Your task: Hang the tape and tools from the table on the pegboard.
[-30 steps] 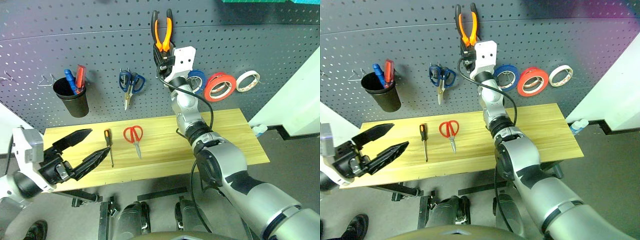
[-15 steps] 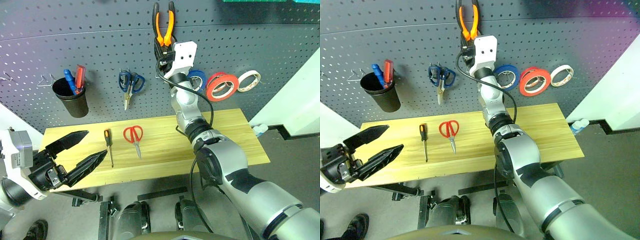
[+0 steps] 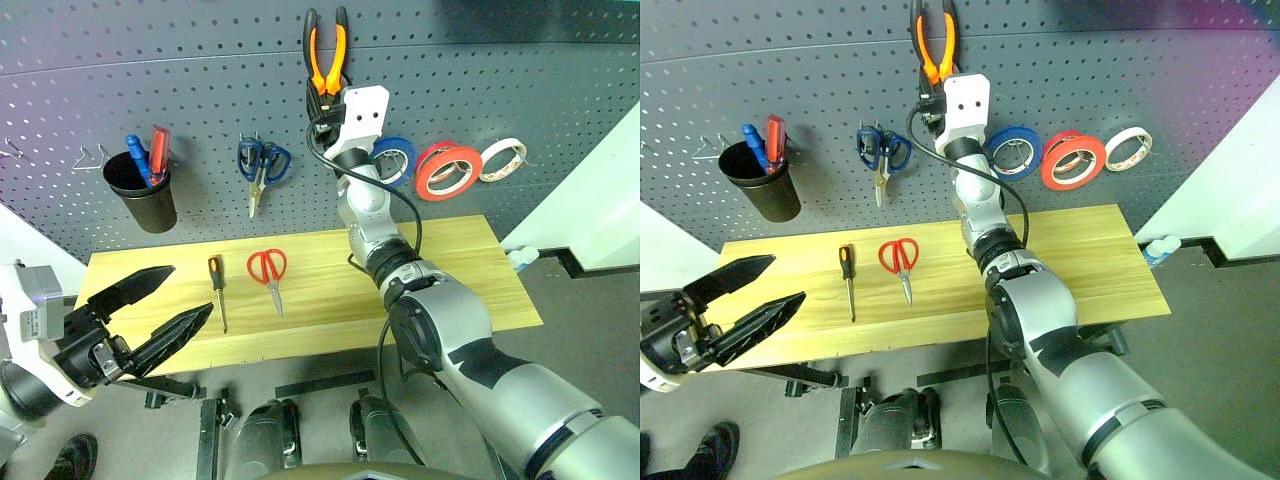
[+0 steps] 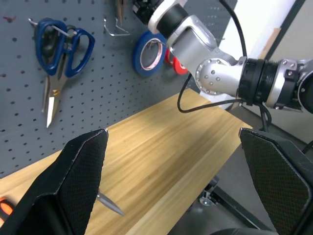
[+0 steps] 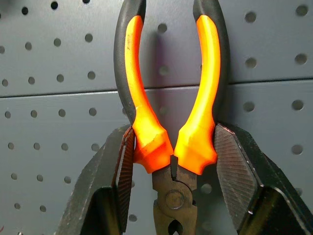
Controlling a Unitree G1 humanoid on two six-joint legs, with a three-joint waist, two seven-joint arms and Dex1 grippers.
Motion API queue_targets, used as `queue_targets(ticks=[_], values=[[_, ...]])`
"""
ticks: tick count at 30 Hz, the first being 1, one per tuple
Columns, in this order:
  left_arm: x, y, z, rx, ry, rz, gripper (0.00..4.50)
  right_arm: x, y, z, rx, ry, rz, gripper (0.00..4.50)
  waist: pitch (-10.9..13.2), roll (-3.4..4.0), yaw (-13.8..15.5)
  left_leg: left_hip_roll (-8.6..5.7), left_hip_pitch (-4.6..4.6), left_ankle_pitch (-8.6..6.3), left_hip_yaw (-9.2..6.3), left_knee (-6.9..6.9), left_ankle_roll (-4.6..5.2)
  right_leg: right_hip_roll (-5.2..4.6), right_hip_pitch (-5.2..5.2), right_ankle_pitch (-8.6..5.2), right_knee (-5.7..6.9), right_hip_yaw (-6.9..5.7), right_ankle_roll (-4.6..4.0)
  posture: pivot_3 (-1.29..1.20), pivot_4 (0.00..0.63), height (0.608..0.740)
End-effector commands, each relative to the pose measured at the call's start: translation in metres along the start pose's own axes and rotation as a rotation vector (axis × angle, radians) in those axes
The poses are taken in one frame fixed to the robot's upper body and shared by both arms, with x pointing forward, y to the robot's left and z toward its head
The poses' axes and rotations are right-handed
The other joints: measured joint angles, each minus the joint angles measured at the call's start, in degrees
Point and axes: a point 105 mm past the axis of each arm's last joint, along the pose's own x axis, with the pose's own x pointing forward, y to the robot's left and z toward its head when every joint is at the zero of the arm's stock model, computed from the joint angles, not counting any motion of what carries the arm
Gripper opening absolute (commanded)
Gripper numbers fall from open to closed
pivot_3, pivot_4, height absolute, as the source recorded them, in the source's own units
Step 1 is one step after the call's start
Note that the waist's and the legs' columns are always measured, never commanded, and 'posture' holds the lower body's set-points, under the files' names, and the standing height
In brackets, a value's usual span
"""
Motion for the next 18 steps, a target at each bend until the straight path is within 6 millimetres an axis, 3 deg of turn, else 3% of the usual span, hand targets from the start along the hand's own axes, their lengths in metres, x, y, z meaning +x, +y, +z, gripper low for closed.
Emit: queue_targets(ticks=[1,18], values=[[-0.002,-0.005,0.007,0.034,-0.007,-0.006,4.50,0.010,0.014,0.022,-0.019,-0.086,0.024,2.07,0.1,0.00,0.1,0.00,0.00,0.00,0.00,-0.01,-0.01,0.00,-0.01,0.00,0.00,0.00,0.00,0.15,0.173,0.740],[-0.007,-0.010,0.009,0.022,0.008,0.002,4.50,0.011,0.004,0.024,-0.082,-0.095,-0.004,2.07,1.1,-0.09,0.9,0.00,0.00,0.01,-0.03,-0.05,-0.03,0.00,0.02,-0.07,-0.08,-0.03,-0.12,0.16,0.191,0.740]])
